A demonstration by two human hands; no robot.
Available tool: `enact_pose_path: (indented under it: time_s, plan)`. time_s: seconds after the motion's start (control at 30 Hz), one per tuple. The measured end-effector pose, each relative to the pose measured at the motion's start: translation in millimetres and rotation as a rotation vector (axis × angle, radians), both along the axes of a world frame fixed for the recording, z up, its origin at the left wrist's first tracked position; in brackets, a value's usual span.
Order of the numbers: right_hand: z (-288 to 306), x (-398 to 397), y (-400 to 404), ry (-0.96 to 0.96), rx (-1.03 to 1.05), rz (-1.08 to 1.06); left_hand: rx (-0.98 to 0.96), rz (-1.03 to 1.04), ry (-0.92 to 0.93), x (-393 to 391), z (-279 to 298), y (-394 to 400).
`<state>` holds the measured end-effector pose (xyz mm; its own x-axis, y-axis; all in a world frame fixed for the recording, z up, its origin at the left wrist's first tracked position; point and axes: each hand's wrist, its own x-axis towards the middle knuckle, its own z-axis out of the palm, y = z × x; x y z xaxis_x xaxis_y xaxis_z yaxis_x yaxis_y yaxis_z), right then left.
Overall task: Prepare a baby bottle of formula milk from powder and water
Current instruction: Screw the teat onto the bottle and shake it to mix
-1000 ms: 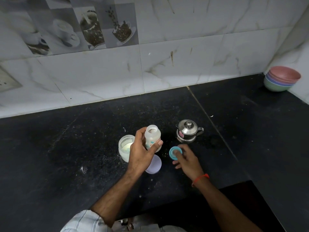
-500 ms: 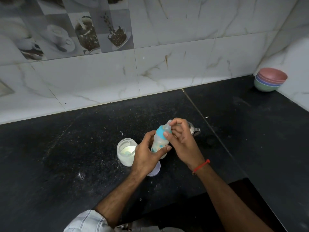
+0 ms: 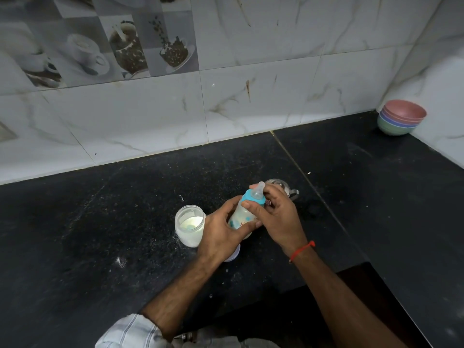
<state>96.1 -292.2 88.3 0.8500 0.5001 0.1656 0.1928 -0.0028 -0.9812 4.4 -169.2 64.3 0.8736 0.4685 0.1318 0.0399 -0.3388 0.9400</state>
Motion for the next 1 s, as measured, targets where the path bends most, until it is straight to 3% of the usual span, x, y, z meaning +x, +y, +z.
enact_pose_path:
  time_s: [0.23, 0.4, 0.5, 0.63, 0.8, 1.0]
  plan:
    - [7.0, -11.3, -5.9, 0.358, 0.216, 0.066, -0.044, 0.003, 0.004, 2.5, -0.6, 0.4]
    - [7.9, -11.5, -5.5, 0.335, 0.111, 0.048, 0.028, -0.026, 0.003, 1.3, 2.2, -7.2]
    - [10.2, -13.1, -7.8, 0.343, 0.181, 0.109, -0.079, 0.014, -0.015, 2.6, -0.2, -5.6]
    - [8.4, -11.7, -11.1, 0.421, 0.358, 0.021, -0.146, 0.024, -0.036, 6.3, 0.5, -2.2]
    - [11.0, -7.9, -9.8, 0.357, 0.305, 0.140, -0.125, -0.012, -0.042, 9.9, 5.5, 0.0]
    - [8.1, -2.3, -12.8, 0.385, 0.385, 0.152, -0.107, -0.115, -0.035, 7.0, 10.5, 4.6]
